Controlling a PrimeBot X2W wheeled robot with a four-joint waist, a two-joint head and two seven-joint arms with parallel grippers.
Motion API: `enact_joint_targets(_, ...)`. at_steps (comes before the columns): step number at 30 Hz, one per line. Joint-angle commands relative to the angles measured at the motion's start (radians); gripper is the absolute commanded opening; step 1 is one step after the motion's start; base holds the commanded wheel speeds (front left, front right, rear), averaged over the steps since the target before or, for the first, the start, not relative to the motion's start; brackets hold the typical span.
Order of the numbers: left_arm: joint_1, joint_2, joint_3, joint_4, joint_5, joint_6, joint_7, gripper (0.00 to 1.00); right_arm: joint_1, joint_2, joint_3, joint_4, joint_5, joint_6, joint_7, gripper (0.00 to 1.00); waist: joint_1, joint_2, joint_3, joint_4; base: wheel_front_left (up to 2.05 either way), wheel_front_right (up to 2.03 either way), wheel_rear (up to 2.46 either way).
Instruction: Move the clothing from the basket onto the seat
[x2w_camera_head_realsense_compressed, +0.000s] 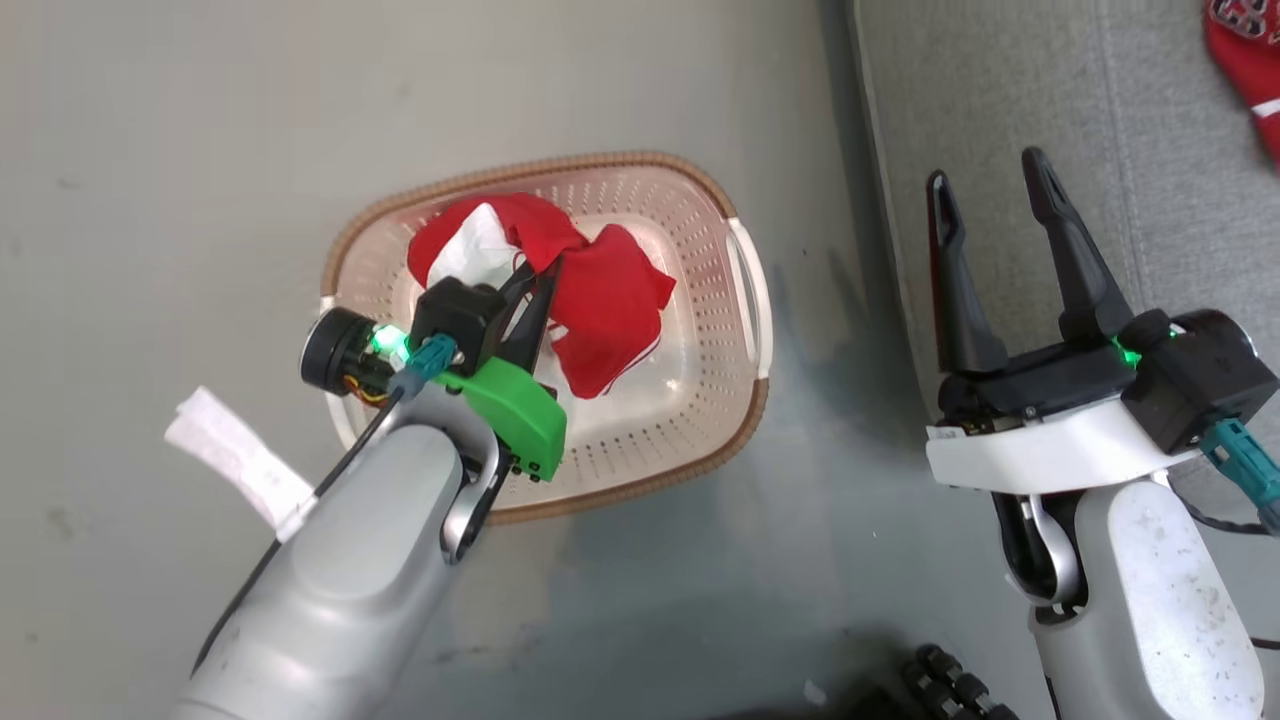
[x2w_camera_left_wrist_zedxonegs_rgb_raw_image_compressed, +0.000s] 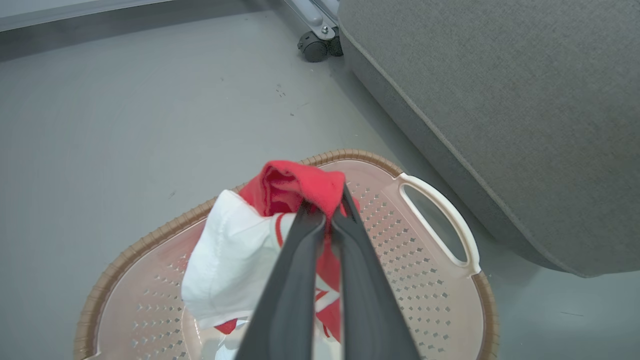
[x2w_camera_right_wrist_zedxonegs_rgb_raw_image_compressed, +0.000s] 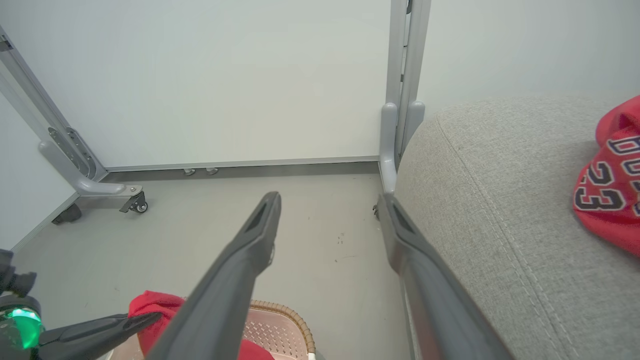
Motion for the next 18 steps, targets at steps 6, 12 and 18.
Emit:
enact_joint_targets(6, 0.106, 0.023, 0.082, -0.163, 0.058, 0.016, -0.004, 0.00, 0.051, -0.003, -0.018, -0.004, -0.010, -0.001, 0.028, 1.00, 0.0001, 0.0000, -0.163, 0.054, 0.00, 0.00, 0.00)
enact_joint_targets(12, 0.178, 0.032, 0.163, -0.319, 0.105, 0.023, -0.004, 0.00, 0.087, -0.003, -0.030, -0.010, -0.012, -0.001, 0.049, 1.00, 0.0001, 0.0000, -0.244, 0.073, 0.00, 0.00, 0.00)
enact_joint_targets(18, 0.234, 0.024, 0.240, -0.464, 0.138, 0.014, -0.003, 0.00, 0.128, -0.003, -0.031, -0.017, -0.013, -0.001, 0.074, 1.00, 0.0001, 0.0000, -0.319, 0.089, 0.00, 0.00, 0.00)
